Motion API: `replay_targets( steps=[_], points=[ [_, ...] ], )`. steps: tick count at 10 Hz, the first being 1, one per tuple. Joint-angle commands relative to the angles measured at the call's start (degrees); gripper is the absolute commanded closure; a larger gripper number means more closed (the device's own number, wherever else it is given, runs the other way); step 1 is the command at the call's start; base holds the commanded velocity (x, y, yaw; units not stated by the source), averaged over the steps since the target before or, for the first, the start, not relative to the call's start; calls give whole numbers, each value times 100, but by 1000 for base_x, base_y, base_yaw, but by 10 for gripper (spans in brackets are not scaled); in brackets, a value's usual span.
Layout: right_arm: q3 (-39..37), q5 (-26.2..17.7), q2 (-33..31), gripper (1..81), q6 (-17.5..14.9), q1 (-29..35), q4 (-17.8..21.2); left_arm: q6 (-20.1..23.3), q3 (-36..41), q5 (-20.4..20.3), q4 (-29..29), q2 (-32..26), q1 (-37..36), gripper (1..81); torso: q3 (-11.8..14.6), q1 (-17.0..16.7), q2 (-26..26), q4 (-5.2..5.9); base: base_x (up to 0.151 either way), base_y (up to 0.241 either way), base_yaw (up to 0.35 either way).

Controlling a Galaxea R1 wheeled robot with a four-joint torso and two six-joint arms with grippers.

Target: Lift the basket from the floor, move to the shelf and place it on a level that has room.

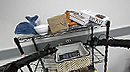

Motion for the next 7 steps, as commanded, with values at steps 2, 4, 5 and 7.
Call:
replay_targets(
  steps=[2,4,5,7],
  points=[
    [-1096,182,735,811,18,1303,-266,50,-1216,-189,516,753,-1470,811,-2,2,0,0,0,0,0],
    [-1149,191,762,811,26,1286,-275,59,-1473,-163,569,841,-1470,811,-2,5,0,0,0,0,0],
    [-1228,191,788,811,26,1268,-275,59,-1560,-163,586,858,-1478,811,-2,5,2,0,0,0,0],
    [-1361,191,788,811,17,1180,-293,68,-1737,-163,700,885,-1435,811,-5,5,2,0,0,0,0]
  ],
)
